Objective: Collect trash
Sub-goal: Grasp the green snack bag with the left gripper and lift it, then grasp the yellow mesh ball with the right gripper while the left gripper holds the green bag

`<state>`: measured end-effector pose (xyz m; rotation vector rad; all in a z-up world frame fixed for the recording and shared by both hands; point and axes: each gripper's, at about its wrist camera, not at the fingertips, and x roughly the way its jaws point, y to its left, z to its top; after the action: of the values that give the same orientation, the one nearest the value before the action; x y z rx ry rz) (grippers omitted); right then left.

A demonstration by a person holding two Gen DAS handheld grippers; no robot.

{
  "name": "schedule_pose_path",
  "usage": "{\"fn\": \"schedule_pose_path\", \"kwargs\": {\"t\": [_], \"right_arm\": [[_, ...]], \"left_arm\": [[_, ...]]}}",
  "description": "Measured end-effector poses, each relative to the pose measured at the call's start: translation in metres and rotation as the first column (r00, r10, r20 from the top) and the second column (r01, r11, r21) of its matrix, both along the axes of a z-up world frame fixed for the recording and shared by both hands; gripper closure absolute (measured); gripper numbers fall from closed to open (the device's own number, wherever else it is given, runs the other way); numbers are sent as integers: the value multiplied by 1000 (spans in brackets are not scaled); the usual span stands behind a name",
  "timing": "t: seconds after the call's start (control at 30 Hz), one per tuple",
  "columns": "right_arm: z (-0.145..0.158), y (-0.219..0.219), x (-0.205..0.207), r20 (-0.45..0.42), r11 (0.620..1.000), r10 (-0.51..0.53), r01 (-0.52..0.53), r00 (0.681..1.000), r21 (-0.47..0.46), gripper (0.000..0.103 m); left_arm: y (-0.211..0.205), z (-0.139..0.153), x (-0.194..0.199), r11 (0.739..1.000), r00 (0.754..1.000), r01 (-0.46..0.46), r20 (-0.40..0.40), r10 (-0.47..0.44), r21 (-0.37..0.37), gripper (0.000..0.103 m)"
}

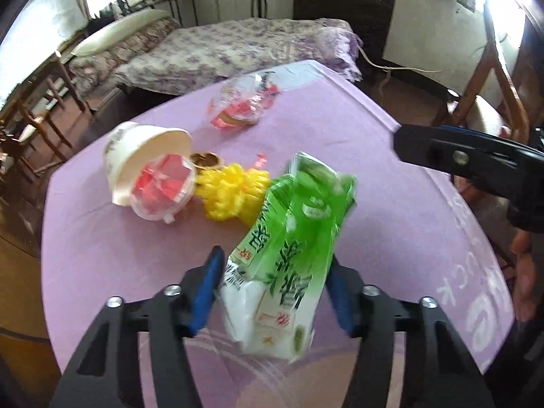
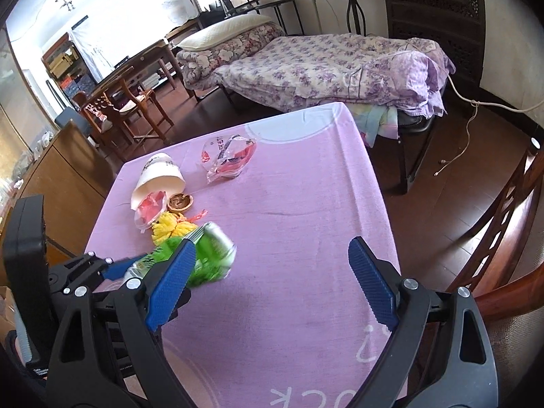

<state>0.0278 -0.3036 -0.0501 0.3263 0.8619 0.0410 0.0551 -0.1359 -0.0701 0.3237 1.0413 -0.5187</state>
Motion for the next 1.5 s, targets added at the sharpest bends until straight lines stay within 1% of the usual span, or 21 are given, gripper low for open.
{"fn": "schedule_pose_path", "kwargs": {"t": [0.1, 0.17, 0.23, 0.33, 0.43, 0.53, 0.6, 0.63, 0.7, 0.77, 0.9, 0.97, 1.03, 1.13, 1.23, 1.27, 1.33, 1.4, 1.47, 1.5], "right_arm": [[1, 3, 0, 3, 1000, 9, -9, 1000, -4, 15], [2, 3, -1, 8, 1000, 13, -12, 1000, -9, 15], [2, 2, 0, 10, 1000, 6, -6, 1000, -13, 15], [-1, 2, 1, 5, 1000, 4, -4, 1000, -9, 15], [-4, 7, 3, -1, 999, 13, -13, 1000, -29, 15], [-8, 16, 5, -3, 998, 32, -32, 999, -53, 15], [-10, 24, 6, 1, 995, 55, -55, 998, -79, 15], [-13, 31, 7, 4, 991, 79, -78, 997, -106, 15], [-16, 41, 10, 0, 986, 118, -117, 993, -119, 15], [-22, 55, 13, -18, 977, 175, -176, 984, -120, 15], [-26, 76, 15, -9, 953, 250, -247, 968, -173, 15], [-28, 88, 20, -20, 942, 285, -284, 958, -179, 15], [-29, 96, 26, -35, 934, 296, -297, 954, -199, 15], [-34, 110, 35, -48, 916, 318, -320, 947, -241, 15], [-40, 116, 44, -69, 909, 333, -339, 940, -243, 15], [-41, 118, 47, -72, 906, 337, -345, 939, -245, 15], [-42, 123, 53, -69, 895, 333, -339, 940, -289, 15], [-42, 127, 56, -63, 886, 346, -348, 936, -306, 16], [-41, 128, 59, -51, 888, 356, -354, 933, -293, 18], [-42, 129, 60, -51, 889, 359, -358, 932, -286, 22]], "left_arm": [[3, 6, -10, 1000, 1000, 7, 8, -7, -2, 48], [10, 13, -18, 999, 1000, 5, -9, -5, -38, 48], [19, 20, -29, 998, 1000, -4, -3, 4, -56, 48], [41, 30, -47, 995, 999, -41, 5, 42, -96, 48], [63, 37, -56, 988, 996, -87, 6, 88, -126, 48], [86, 40, -59, 974, 988, -154, -3, 155, -164, 48], [103, 38, -57, 959, 978, -206, -10, 208, -192, 48], [113, 35, -54, 949, 970, -240, -20, 241, -207, 48], [127, 33, -47, 935, 960, -279, -33, 278, -220, 48], [141, 31, -37, 926, 949, -313, -28, 315, -210, 48], [165, 30, -30, 908, 934, -355, -35, 356, -223, 48], [172, 27, -31, 912, 930, -361, -11, 366, -194, 48], [175, 26, -31, 914, 930, -363, -4, 369, -183, 48], [179, 25, -29, 906, 927, -372, -33, 373, -202, 48], [180, 29, -32, 905, 928, -366, -19, 371, -215, 48], [179, 29, -32, 905, 928, -367, -19, 372, -217, 48], [179, 30, -32, 901, 927, -370, -25, 375, -225, 48], [178, 28, -32, 901, 926, -372, -30, 375, -224, 48], [176, 26, -30, 902, 926, -373, -32, 375, -216, 48], [176, 25, -30, 903, 926, -373, -34, 375, -212, 48]]}}
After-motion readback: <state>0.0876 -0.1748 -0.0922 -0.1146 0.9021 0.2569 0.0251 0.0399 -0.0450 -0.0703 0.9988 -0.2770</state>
